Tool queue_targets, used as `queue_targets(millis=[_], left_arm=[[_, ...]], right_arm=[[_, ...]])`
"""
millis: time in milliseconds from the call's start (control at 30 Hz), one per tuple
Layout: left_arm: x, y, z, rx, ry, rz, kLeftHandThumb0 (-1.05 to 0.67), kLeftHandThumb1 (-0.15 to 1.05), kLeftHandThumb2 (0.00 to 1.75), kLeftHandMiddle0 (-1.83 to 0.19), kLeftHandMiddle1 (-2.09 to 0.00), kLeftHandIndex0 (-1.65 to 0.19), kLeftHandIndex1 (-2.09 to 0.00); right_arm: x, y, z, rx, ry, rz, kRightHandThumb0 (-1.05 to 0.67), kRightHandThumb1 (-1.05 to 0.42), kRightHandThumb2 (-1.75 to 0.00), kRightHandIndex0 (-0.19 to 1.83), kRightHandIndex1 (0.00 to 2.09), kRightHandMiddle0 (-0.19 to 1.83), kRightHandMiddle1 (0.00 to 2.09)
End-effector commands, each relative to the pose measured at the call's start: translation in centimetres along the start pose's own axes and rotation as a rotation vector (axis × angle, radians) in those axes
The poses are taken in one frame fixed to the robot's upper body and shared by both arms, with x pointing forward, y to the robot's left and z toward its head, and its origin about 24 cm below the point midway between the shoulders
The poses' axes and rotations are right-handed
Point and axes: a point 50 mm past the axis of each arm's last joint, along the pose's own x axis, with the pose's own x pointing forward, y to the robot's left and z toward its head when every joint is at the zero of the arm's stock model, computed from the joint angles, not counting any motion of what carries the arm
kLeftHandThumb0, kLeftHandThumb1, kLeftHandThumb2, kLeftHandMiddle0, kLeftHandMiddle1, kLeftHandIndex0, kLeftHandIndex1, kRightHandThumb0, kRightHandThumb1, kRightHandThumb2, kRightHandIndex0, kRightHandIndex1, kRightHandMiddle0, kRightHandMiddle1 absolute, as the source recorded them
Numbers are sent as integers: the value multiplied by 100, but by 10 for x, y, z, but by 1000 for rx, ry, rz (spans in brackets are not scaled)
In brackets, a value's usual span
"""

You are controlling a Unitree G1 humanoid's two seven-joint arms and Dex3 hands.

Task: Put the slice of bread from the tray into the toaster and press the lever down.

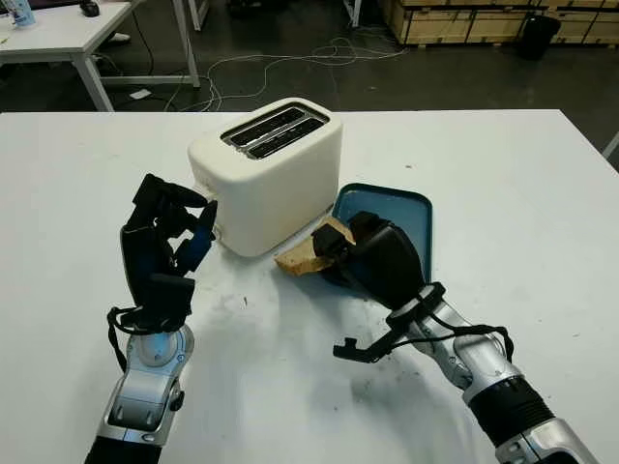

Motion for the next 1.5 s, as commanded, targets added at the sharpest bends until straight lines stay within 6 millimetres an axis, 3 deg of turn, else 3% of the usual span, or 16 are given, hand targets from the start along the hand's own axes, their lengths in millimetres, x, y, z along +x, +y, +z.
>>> queue_targets(millis=[0, 267, 467, 600, 700, 867, 1000, 1100, 1367, 1467], left_arm=[[0, -7, 5, -39, -14, 14, -44, 92, 26, -78, -175, -46, -175], [0, -8, 4, -31, -12, 10, -43, 92, 26, -78, -175, -46, -175], [-1, -8, 3, -26, -12, 10, -43, 92, 27, -77, -175, -45, -175], [-2, -8, 2, -35, -6, 16, -44, 92, 26, -77, -175, -45, -175], [-2, -8, 2, -41, 4, 19, -44, 92, 25, -77, -175, -44, -175], [-2, -7, 2, -28, -2, 22, -45, 92, 26, -77, -175, -44, -175], [-2, -8, 2, -33, -3, 22, -45, 92, 26, -78, -175, -44, -175], [-3, -9, 2, -35, -2, 20, -45, 92, 27, -79, -175, -43, -175], [-4, -9, 2, -34, 6, 31, -45, 92, 26, -76, -175, -41, -175], [-5, -8, 2, -29, 6, 36, -46, 92, 27, -76, -175, -41, -175]], right_arm=[[9, -12, -12, 31, 6, -95, -41, -92, -44, 87, 175, 57, 175], [53, -72, -68, 157, -23, -166, -36, -92, -52, 82, 175, 50, 175], [107, -123, -98, 96, -63, -105, -33, -92, -35, 85, 175, 55, 175], [137, -146, -102, 54, -81, -40, -24, -92, -17, 85, 175, 65, 165], [161, -163, -96, 3, -101, -21, -25, -92, -9, 92, 169, 81, 148], [190, -184, -81, -128, -144, -44, -39, -92, -15, 107, 161, 99, 133], [212, -195, -65, -176, -168, -59, -57, -92, -37, 113, 173, 96, 153], [225, -194, -50, -212, -204, -68, -56, -92, -39, 121, 174, 94, 172], [244, -175, -21, -243, -245, -59, -54, -92, -39, 123, 175, 93, 175], [246, -167, -14, -235, -250, -43, -50, -92, -30, 122, 175, 95, 175]])
